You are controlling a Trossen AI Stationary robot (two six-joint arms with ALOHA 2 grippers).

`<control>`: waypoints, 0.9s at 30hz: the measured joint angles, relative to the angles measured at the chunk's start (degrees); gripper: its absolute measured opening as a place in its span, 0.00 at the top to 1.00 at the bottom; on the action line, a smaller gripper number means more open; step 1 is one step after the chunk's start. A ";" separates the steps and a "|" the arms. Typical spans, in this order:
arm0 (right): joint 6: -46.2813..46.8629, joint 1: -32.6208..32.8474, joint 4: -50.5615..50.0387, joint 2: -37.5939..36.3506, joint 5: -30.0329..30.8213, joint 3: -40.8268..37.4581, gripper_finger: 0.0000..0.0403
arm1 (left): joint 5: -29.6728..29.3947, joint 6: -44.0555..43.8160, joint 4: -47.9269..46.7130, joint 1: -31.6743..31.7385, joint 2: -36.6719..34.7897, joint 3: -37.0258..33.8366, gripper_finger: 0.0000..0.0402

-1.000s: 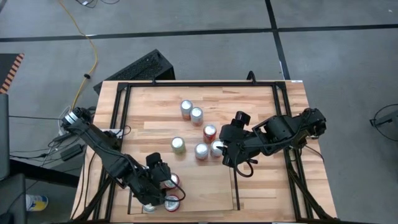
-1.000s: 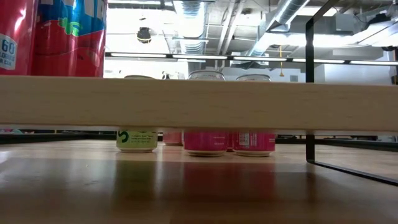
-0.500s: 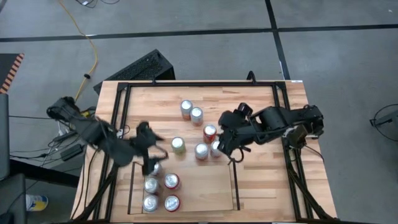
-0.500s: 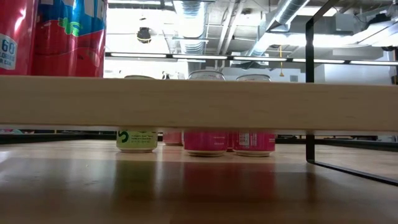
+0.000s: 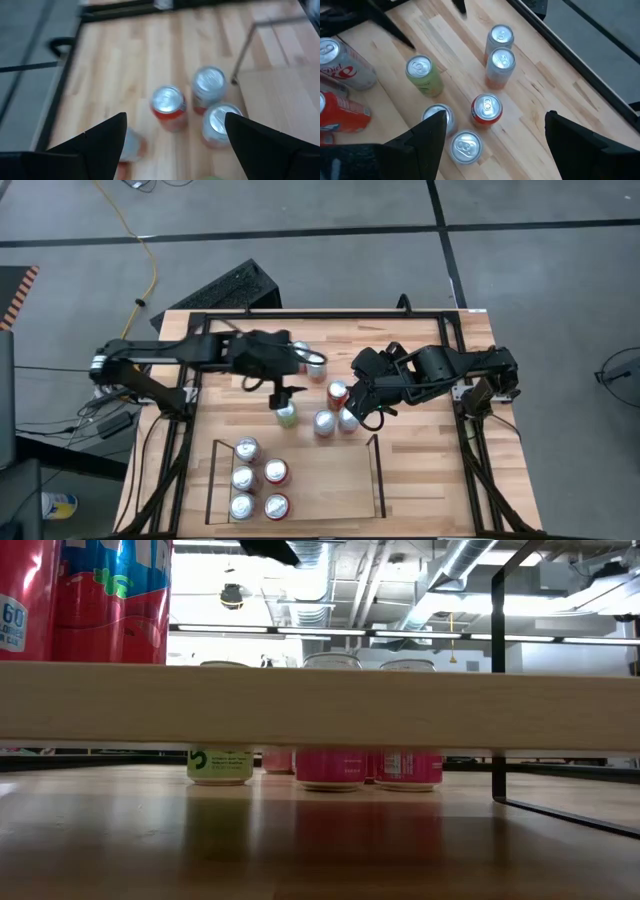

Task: Place canned beverage on shelf
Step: Put the red soda can on the shelf aligned with the other red soda can

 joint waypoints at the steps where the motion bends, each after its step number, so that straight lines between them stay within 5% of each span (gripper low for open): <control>1: 0.40 0.06 0.01 0.00 -0.01 0.00 0.23 | 1.95 1.53 0.15 0.85 1.31 0.00 0.20; 27: 2.45 2.29 -0.03 0.00 -0.07 0.00 0.23 | 15.72 14.72 16.96 8.07 23.04 -0.02 0.20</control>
